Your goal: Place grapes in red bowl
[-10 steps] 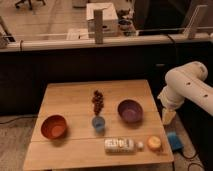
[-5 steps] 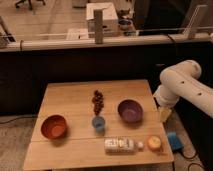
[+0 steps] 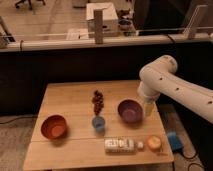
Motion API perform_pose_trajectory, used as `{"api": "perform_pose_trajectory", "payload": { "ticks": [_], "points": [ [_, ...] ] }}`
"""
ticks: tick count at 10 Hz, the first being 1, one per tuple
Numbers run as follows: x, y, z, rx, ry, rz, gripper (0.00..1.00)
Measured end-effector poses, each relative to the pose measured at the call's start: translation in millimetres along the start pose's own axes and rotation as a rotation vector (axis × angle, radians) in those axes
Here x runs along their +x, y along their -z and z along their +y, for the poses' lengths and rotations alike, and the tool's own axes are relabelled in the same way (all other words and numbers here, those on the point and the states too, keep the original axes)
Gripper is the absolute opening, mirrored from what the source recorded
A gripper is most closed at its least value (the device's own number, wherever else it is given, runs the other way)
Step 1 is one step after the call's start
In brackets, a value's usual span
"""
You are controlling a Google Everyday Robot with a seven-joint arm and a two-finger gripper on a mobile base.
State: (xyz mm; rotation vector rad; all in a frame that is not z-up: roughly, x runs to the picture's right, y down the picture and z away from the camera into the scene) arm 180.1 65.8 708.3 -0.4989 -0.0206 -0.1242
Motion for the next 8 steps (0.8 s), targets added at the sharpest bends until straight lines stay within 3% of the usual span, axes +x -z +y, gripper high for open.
{"api": "perform_pose_trajectory", "payload": {
  "ticks": [5, 8],
  "points": [
    [-61, -2, -40, 0.052, 0.112, -0.018, 0.80],
    [-83, -6, -59, 0.083, 0.162, -0.017, 0.80]
  ]
}}
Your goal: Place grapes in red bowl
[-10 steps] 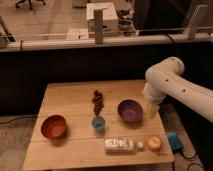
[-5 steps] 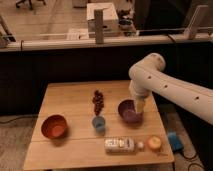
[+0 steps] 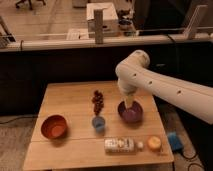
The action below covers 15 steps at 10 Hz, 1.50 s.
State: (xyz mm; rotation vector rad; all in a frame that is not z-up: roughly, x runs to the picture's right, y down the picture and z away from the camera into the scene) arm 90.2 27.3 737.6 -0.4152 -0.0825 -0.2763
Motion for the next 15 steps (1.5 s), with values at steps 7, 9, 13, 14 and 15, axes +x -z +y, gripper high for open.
{"api": "perform_pose_trajectory", "payload": {
  "ticks": [7, 9, 13, 14, 15],
  "points": [
    [-44, -21, -63, 0.074, 0.099, -0.026, 0.80],
    [-46, -25, -70, 0.087, 0.121, -0.030, 0.80],
    [-63, -35, -94, 0.111, 0.167, -0.049, 0.80],
    [-68, -39, -99, 0.119, 0.184, -0.056, 0.80],
    [-69, -41, -103, 0.125, 0.193, -0.060, 0.80]
  ]
}}
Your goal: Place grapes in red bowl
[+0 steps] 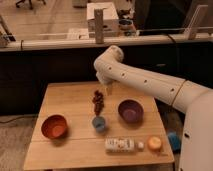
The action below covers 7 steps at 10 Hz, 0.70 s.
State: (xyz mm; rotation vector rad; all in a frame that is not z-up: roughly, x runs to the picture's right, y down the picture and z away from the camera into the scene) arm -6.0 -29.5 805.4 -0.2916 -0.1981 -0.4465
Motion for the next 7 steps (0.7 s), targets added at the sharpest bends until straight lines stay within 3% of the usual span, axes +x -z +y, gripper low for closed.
{"api": "perform_pose_trajectory", "payload": {
  "ticks": [5, 7],
  "points": [
    [-19, -20, -24, 0.028, 0.053, -0.031, 0.80],
    [-15, -27, -27, 0.036, 0.065, -0.040, 0.80]
  ]
}}
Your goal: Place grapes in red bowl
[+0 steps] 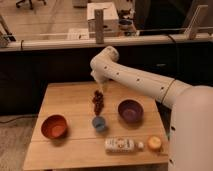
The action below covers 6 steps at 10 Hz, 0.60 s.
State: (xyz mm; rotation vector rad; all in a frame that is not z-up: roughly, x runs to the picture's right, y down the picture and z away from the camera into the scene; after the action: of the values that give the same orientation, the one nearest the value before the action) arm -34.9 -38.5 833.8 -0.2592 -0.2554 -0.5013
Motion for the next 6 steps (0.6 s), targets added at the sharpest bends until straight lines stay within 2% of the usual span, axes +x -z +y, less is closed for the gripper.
{"api": "perform_pose_trajectory", "payload": {
  "ticks": [3, 6],
  "points": [
    [-13, -15, -11, 0.005, 0.023, -0.024, 0.80],
    [-17, -27, -18, 0.006, 0.049, -0.046, 0.80]
  ]
}}
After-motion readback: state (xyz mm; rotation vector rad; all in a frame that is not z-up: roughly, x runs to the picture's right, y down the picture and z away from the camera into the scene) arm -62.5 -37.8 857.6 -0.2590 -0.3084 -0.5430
